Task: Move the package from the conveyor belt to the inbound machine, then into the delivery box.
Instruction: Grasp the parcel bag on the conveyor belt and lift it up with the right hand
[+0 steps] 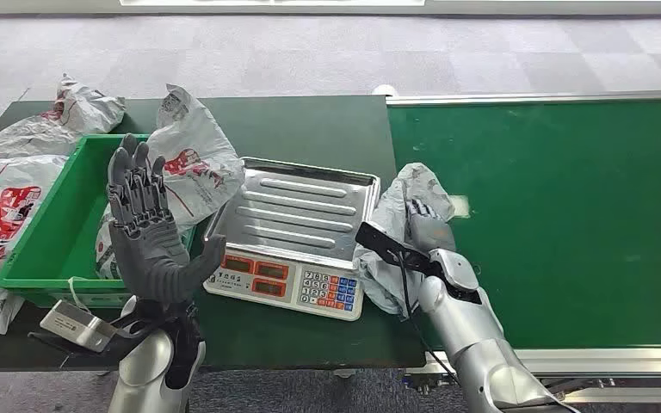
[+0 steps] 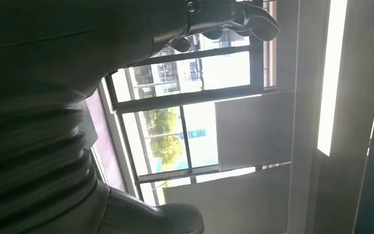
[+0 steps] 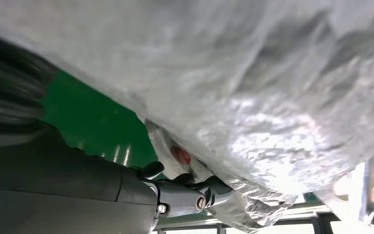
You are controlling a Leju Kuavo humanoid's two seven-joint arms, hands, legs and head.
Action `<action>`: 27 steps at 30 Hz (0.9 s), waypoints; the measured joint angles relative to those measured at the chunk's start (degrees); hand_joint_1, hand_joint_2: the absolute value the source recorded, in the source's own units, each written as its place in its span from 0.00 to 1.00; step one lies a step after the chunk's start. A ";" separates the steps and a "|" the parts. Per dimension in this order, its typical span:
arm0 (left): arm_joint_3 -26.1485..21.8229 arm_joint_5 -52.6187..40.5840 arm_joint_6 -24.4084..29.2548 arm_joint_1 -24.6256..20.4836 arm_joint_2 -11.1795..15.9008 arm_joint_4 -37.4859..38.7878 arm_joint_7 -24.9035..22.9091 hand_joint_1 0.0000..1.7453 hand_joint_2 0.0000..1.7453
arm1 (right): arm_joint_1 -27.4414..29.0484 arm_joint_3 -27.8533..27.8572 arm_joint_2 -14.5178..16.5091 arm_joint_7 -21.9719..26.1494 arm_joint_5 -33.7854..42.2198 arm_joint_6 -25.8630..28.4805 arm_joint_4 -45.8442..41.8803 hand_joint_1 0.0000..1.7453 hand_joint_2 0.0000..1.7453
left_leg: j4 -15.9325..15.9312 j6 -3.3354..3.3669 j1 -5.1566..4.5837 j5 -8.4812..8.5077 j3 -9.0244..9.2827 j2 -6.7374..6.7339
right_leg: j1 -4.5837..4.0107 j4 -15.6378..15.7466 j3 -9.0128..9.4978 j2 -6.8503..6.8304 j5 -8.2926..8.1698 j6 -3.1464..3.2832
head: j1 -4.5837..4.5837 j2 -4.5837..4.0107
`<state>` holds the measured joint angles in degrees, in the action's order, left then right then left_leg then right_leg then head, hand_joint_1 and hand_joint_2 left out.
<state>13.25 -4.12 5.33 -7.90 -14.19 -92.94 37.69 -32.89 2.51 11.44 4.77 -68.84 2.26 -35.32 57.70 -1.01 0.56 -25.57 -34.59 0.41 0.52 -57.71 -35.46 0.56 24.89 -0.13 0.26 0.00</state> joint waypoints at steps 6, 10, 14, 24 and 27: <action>0.00 -0.03 -0.15 0.02 0.00 0.00 -0.15 0.00 1.00 | -0.09 -0.98 0.17 1.56 1.64 0.01 0.36 1.00 1.00 | 0.00 0.00 0.00 0.01 0.01 0.00 | 0.00 0.00 0.00 0.00 0.00 0.00 | 0.00 0.00; 0.00 -0.25 -0.16 0.10 0.00 -0.27 -0.24 0.00 1.00 | -0.22 -1.52 0.23 1.55 2.81 -0.01 0.42 1.00 1.00 | 0.00 0.00 0.00 0.01 0.01 -0.01 | 0.00 0.00 0.01 0.01 -0.01 0.00 | 0.00 0.00; 0.00 -0.68 -0.17 0.16 0.00 -0.60 -0.37 0.00 1.00 | -0.48 -2.28 0.25 1.41 3.55 -0.05 0.41 1.00 1.00 | 0.00 0.00 0.00 0.01 0.01 -0.01 | 0.00 0.00 0.00 0.01 -0.01 0.00 | -0.01 0.00; -0.02 -1.03 -0.19 0.44 0.00 -1.28 -0.49 0.00 1.00 | -0.53 -3.77 0.23 0.58 3.74 0.93 -0.21 1.00 1.00 | 0.00 0.00 0.00 0.01 0.01 -0.01 | 0.00 0.00 0.00 0.01 -0.01 0.00 | 0.00 0.00; -0.05 -1.05 -0.12 0.70 0.00 -1.73 -0.49 0.00 1.00 | 0.24 -4.49 0.25 -1.91 3.25 4.29 -2.74 1.00 1.00 | 0.00 0.00 0.00 0.01 0.00 0.00 | 0.00 0.00 0.00 0.00 -0.01 0.00 | 0.00 0.00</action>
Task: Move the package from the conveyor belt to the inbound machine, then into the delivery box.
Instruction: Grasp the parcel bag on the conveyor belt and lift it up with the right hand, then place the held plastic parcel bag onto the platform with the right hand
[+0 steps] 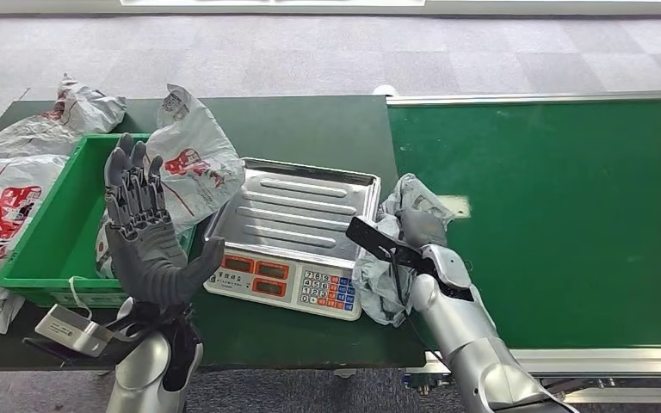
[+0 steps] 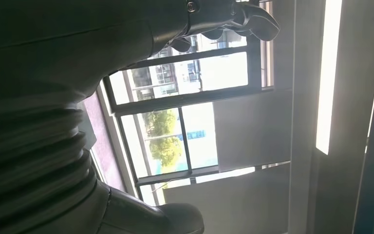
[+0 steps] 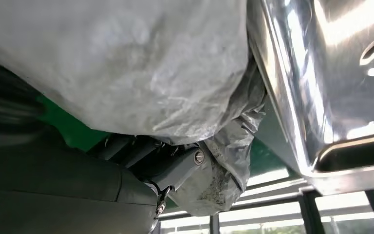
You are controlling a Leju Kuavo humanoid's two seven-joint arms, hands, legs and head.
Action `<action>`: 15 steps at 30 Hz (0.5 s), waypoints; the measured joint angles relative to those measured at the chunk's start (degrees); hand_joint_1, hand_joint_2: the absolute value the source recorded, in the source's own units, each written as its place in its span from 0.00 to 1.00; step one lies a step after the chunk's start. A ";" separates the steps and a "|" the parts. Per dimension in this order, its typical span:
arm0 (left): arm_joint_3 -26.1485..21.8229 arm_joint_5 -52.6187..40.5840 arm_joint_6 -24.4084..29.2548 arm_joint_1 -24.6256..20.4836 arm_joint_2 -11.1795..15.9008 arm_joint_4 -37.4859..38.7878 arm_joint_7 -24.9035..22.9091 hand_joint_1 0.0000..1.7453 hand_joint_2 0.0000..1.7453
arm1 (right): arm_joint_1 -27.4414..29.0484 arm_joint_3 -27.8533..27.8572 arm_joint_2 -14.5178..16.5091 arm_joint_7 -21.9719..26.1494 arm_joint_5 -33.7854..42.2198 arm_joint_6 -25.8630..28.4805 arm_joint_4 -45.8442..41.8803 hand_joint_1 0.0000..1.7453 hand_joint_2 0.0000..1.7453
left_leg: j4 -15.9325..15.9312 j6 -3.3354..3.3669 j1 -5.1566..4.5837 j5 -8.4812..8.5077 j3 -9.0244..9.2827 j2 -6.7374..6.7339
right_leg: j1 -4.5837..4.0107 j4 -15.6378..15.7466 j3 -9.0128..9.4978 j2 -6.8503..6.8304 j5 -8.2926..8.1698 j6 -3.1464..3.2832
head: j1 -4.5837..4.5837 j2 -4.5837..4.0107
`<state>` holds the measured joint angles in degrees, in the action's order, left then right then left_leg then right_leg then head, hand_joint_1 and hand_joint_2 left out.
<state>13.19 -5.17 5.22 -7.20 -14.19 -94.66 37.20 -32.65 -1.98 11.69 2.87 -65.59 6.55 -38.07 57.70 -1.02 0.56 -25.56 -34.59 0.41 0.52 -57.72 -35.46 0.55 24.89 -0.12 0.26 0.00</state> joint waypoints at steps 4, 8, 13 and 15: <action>-0.06 -0.10 0.80 0.86 0.00 -1.02 0.02 0.00 1.00 | 3.27 -1.05 0.28 -3.03 -1.24 7.99 -9.92 1.00 1.00 | 0.00 0.00 0.00 0.00 -0.02 0.01 | 0.00 0.00 -0.01 -0.02 0.01 0.00 | 0.00 0.00; -0.10 -0.28 1.30 1.54 0.00 -1.65 0.11 0.00 1.00 | 7.90 -2.41 0.73 -3.96 -3.50 13.39 -26.87 1.00 1.00 | 0.00 0.01 0.00 -0.02 -0.06 0.03 | 0.00 0.00 -0.04 -0.04 0.07 -0.04 | 0.00 0.00; -0.10 -0.66 1.82 1.67 0.00 -1.61 0.49 0.00 1.00 | 11.79 -3.92 1.05 -3.70 -6.36 17.12 -43.48 1.00 1.00 | 0.00 0.02 -0.01 -0.05 -0.07 0.02 | 0.02 0.00 -0.03 -0.06 0.12 -0.06 | 0.00 0.00; -0.10 -0.72 1.84 1.68 -0.01 -1.57 0.72 0.00 1.00 | 12.57 -4.50 1.14 -2.97 -6.37 18.08 -47.76 1.00 1.00 | 0.00 0.02 -0.01 -0.05 -0.07 0.02 | 0.02 0.00 -0.02 -0.05 0.11 -0.06 | 0.00 0.00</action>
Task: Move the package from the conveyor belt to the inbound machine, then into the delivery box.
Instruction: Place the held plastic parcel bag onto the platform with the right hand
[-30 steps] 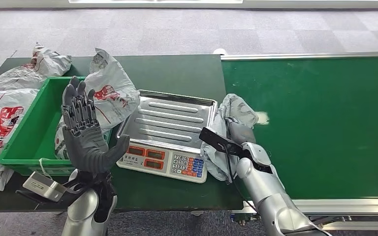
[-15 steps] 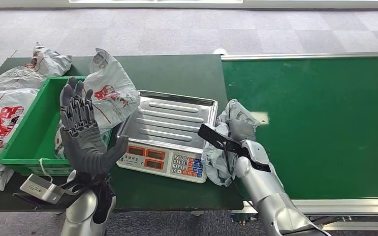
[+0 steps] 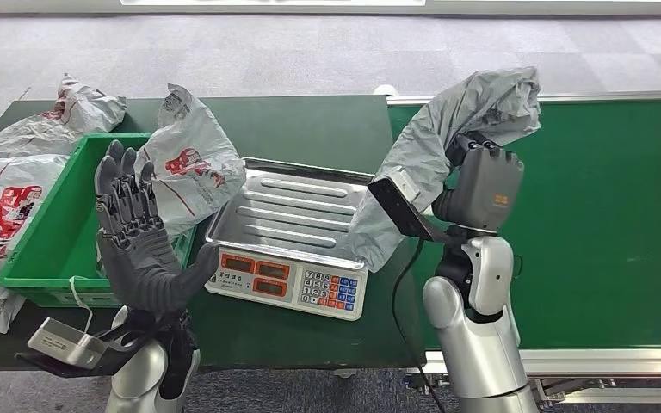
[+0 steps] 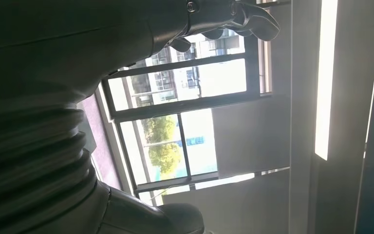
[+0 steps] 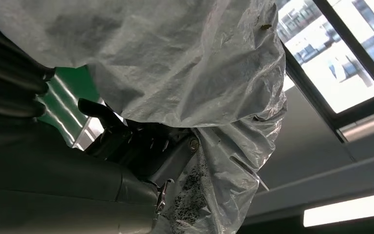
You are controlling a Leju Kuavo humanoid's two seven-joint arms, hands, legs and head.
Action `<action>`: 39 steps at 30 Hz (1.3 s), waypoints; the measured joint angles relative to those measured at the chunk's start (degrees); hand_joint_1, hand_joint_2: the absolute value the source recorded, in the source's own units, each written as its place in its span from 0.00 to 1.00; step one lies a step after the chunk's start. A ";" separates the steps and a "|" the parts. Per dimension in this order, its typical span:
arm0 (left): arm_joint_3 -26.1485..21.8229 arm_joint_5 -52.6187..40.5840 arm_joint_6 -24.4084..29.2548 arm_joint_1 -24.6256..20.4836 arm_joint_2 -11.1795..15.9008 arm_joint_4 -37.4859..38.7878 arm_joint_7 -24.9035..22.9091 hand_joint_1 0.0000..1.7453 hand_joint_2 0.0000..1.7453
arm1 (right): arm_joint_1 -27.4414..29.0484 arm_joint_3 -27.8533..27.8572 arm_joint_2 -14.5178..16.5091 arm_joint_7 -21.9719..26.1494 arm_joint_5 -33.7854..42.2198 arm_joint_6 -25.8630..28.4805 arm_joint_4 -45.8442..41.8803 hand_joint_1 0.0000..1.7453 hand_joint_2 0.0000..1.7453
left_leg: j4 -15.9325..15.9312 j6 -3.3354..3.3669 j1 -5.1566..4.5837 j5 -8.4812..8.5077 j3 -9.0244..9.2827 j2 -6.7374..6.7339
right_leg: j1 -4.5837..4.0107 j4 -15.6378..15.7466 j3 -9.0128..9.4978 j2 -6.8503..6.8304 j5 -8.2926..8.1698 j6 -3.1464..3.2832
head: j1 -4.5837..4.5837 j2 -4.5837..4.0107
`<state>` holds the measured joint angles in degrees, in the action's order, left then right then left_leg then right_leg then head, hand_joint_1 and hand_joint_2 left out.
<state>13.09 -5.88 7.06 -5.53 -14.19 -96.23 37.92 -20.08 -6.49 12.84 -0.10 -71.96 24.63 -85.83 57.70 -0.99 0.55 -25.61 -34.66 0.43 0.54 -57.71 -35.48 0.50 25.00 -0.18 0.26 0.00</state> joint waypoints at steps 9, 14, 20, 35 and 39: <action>0.21 1.22 -1.40 -2.08 -0.39 2.33 1.71 0.00 1.00 | -7.28 -9.71 2.04 14.07 15.34 -12.90 3.91 1.00 1.00 | -0.01 -0.07 0.08 0.11 0.03 -0.14 | -0.05 -0.01 0.00 0.09 -0.12 0.10 | 0.00 0.00; 0.99 2.96 -1.09 -3.59 -0.60 3.78 2.18 0.00 1.00 | -16.86 -12.90 5.13 14.87 20.04 -10.85 20.51 1.00 1.00 | -0.01 -0.14 0.14 0.23 0.03 -0.05 | -0.12 -0.03 0.04 0.04 -0.18 0.12 | 0.01 0.00; 1.91 3.68 0.03 -4.27 -0.47 3.98 2.28 0.00 1.00 | -23.10 -15.41 7.21 13.35 25.54 -8.21 34.11 1.00 1.00 | 0.00 -0.14 0.13 0.23 0.01 -0.01 | -0.11 -0.03 0.03 0.04 -0.21 0.08 | 0.00 0.00; 2.01 3.75 1.18 -4.81 -0.11 4.05 2.29 0.00 1.00 | -27.98 -20.99 7.80 5.90 31.04 -2.74 49.24 0.00 0.00 | 0.00 -0.14 0.13 0.22 -0.01 -0.03 | -0.11 -0.03 -0.02 0.04 -0.20 0.08 | 0.00 0.00; 2.01 3.83 1.18 -5.05 -0.06 4.04 2.29 0.00 1.00 | -28.82 -21.32 7.80 6.08 31.26 -3.64 50.42 0.00 0.00 | 0.00 -0.14 0.13 0.22 -0.01 -0.03 | -0.11 -0.03 -0.03 0.04 -0.20 0.08 | 0.00 0.00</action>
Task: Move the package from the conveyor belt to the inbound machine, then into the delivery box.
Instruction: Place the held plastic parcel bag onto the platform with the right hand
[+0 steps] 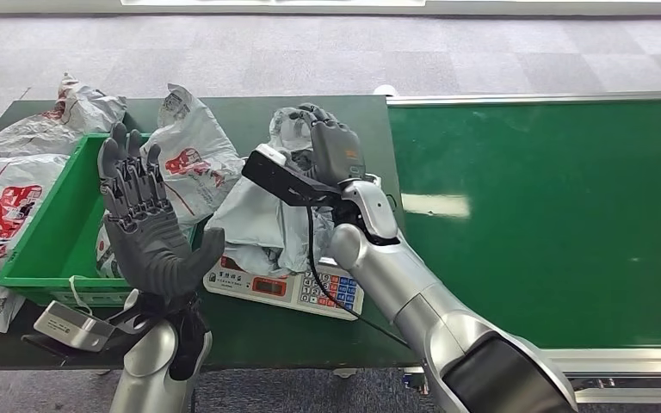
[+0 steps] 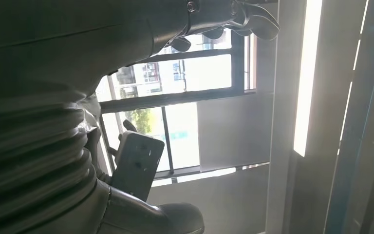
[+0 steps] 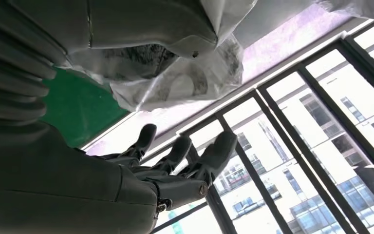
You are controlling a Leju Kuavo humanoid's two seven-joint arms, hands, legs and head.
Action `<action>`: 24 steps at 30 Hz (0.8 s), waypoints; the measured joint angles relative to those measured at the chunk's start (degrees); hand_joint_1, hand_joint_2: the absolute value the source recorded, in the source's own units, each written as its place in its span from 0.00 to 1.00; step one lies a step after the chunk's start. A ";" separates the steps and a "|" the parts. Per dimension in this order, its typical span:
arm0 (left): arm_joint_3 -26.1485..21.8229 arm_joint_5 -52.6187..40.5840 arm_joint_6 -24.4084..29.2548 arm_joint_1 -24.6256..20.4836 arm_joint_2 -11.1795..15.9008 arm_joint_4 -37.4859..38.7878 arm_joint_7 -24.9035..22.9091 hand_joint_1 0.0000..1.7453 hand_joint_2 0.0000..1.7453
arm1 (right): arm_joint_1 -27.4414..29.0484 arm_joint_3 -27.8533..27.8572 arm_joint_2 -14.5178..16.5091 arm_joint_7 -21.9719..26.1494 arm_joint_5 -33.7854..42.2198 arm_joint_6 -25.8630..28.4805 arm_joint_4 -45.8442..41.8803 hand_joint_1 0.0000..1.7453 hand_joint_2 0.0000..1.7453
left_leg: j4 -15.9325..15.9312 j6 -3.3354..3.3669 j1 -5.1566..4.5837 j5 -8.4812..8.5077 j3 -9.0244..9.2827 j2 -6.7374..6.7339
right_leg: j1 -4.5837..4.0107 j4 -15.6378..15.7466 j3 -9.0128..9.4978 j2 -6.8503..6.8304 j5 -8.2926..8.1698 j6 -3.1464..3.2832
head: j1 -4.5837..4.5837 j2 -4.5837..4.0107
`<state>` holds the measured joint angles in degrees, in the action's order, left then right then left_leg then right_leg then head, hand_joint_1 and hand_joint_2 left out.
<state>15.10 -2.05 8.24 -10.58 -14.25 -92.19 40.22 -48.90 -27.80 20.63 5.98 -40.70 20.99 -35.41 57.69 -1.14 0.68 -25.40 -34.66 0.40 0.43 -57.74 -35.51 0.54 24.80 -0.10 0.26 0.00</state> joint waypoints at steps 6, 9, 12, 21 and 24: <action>0.00 -0.03 0.00 -0.46 0.00 0.00 0.00 0.00 1.00 | -0.42 0.18 0.00 1.26 -0.91 -0.61 1.03 0.00 0.00 | 0.00 0.00 0.00 0.00 0.00 0.00 | 0.00 0.00 -0.01 0.00 0.00 0.00 | 0.00 0.00; -0.01 -0.06 0.09 -0.48 0.02 0.00 0.00 0.00 1.00 | -0.42 0.37 0.00 1.41 -2.03 1.79 1.11 0.00 0.00 | 0.00 0.00 0.00 0.00 0.00 0.00 | 0.00 0.00 -0.01 0.00 0.00 0.00 | 0.00 0.00; -0.02 -0.13 0.35 -0.48 0.07 -0.04 0.00 0.00 1.00 | -0.37 0.73 0.00 1.29 -3.60 5.13 1.04 0.00 0.00 | 0.00 0.00 0.00 0.00 0.00 -0.01 | 0.00 0.00 0.00 0.00 0.00 0.00 | 0.00 0.00; -0.06 -3.03 2.88 -0.46 0.15 0.31 -1.24 0.00 1.00 | 6.98 8.72 0.04 11.76 -7.19 18.78 -14.96 0.00 0.00 | 0.01 0.02 -0.01 -0.03 -0.01 0.05 | 0.01 0.00 -0.01 -0.05 0.02 0.00 | 0.00 0.00; -0.07 -3.35 3.12 -0.48 0.15 0.78 -1.30 0.00 1.00 | 9.59 11.68 0.06 12.35 -7.37 19.16 -21.06 0.00 0.75 | 0.01 0.04 -0.04 -0.07 -0.01 0.02 | 0.03 0.01 -0.02 -0.03 0.04 0.00 | -0.01 0.00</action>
<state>15.04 -5.40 11.36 -11.06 -14.10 -91.41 38.92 -39.32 -16.13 20.69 18.33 -48.07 40.16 -56.47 57.70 -1.10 0.64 -25.46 -34.67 0.43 0.46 -57.74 -35.54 0.51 24.84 -0.09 0.26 0.00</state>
